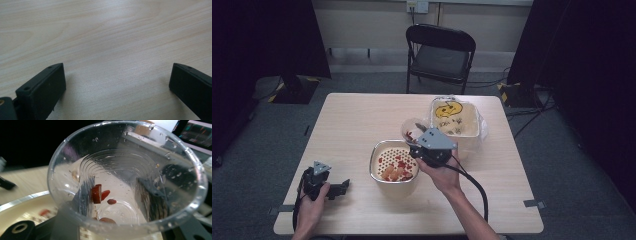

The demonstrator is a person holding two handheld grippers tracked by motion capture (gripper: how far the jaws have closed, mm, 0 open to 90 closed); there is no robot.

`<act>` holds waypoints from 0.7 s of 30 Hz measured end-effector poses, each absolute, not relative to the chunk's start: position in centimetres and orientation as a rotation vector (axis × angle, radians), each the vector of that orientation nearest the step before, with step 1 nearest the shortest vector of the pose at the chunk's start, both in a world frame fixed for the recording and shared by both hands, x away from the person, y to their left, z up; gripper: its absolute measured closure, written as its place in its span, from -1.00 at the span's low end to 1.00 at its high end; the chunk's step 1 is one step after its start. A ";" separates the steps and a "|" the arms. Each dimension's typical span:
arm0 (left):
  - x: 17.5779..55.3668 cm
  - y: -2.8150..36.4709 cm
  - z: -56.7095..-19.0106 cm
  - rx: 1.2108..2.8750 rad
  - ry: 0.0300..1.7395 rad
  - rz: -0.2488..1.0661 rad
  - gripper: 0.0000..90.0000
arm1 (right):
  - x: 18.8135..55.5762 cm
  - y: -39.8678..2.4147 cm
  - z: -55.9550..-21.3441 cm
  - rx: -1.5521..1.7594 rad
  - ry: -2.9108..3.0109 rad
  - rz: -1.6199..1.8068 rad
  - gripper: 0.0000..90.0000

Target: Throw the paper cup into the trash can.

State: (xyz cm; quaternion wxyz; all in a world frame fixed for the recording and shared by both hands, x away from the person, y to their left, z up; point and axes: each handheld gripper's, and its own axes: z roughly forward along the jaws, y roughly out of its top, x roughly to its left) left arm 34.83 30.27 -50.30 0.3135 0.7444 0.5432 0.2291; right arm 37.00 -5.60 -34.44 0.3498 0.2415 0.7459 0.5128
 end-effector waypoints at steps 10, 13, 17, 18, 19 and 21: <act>34.8 30.3 -50.3 1.967 1.428 0.605 -1.00 | 38.4 -6.8 -33.2 0.791 1.958 1.636 0.13; 34.8 30.3 -50.3 1.967 1.429 0.605 -1.00 | 38.9 -7.2 -32.5 0.799 1.948 1.650 0.13; 34.8 30.3 -50.3 1.967 1.429 0.605 -1.00 | 39.7 -8.0 -31.5 0.818 1.938 1.641 0.13; 34.8 30.3 -50.3 1.966 1.429 0.604 -1.00 | 40.0 -8.3 -31.3 0.824 1.932 1.632 0.13; 34.8 30.3 -50.3 1.967 1.429 0.605 -1.00 | 40.2 -8.5 -31.1 0.829 1.931 1.625 0.13; 34.8 30.3 -50.3 1.967 1.429 0.605 -1.00 | 40.7 -9.0 -30.7 0.834 1.922 1.607 0.13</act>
